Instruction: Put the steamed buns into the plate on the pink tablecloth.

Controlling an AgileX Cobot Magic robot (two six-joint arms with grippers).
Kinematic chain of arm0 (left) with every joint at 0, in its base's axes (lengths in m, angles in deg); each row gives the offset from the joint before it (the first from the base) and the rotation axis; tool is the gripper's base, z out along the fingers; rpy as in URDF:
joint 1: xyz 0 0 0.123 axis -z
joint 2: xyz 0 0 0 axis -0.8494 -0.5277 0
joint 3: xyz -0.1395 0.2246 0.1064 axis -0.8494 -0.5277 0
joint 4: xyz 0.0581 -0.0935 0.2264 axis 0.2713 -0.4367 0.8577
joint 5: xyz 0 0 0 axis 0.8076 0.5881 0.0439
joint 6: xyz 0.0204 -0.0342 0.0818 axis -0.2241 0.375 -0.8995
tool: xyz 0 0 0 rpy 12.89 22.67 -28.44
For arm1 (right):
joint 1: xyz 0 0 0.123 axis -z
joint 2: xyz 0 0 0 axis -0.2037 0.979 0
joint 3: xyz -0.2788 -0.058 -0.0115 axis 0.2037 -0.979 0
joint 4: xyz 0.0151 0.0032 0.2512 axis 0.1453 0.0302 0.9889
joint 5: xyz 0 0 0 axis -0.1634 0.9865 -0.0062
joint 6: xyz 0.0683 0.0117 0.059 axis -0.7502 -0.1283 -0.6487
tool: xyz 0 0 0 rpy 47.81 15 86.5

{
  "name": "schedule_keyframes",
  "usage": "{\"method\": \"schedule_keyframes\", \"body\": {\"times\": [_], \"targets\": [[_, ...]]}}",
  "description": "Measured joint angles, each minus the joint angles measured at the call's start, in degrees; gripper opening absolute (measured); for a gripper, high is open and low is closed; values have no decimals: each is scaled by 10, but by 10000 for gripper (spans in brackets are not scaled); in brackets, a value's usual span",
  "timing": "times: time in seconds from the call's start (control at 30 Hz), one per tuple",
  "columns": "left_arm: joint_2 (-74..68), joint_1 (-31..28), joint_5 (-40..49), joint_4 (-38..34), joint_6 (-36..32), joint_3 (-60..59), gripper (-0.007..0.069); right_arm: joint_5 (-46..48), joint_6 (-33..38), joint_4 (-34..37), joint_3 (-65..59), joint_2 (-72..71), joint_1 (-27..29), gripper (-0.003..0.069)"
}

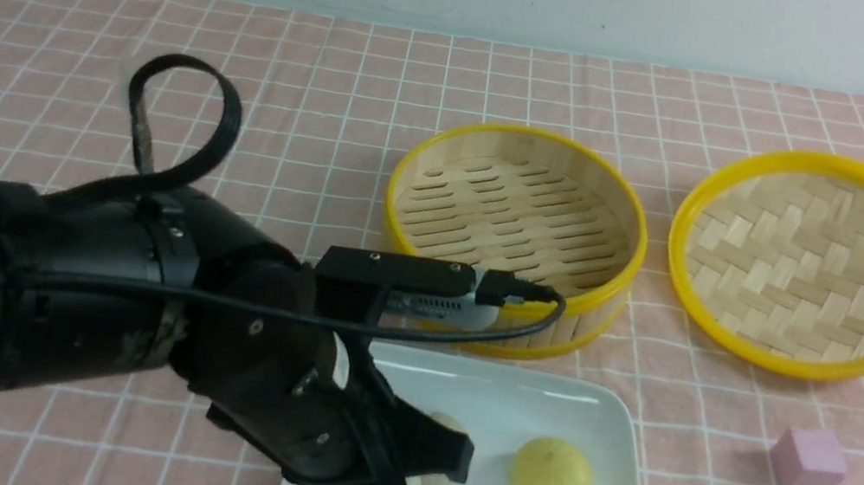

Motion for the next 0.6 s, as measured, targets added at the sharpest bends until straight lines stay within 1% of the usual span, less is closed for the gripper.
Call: {"method": "schedule_keyframes", "body": {"times": [0.1, 0.13, 0.17, 0.23, 0.27, 0.33, 0.37, 0.4, 0.47, 0.5, 0.53, 0.57, 0.6], "targets": [[-20, 0, 18, 0, 0, 0, 204, 27, -25, -27, 0, -63, 0, -15], [-21, 0, 21, 0, 0, 0, 210, 27, -27, -30, 0, -63, 0, -15], [-31, 0, 30, 0, 0, 0, 263, 48, -48, -62, 0, -105, 0, -15], [-33, 0, 35, 0, 0, 0, 299, 63, -70, -85, 0, -133, 0, -15], [-32, 0, 39, 1, 0, 2, 339, 81, -95, -114, 0, -168, 0, -15], [-27, 0, 46, 2, 0, 11, 386, 97, -127, -152, 1, -218, 0, -15], [-26, 0, 47, 2, 0, 12, 395, 99, -134, -159, 1, -228, 0, -15], [-18, 0, 50, 11, 0, 19, 424, 105, -166, -188, 0, -273, 0, -14], [-12, 0, 51, 21, 0, 22, 437, 96, -186, -207, -8, -312, 0, -14], [-10, 0, 54, 27, 0, 23, 441, 71, -195, -211, -23, -342, 0, -13], [-10, 0, 54, 28, 0, 23, 442, 66, -195, -211, -29, -352, 0, -13], [-10, 0, 54, 32, 0, 23, 444, 41, -199, -210, -45, -372, 0, -13], [-10, 0, 55, 35, 0, 23, 446, -25, -203, -198, -88, -407, 0, -13]]}}
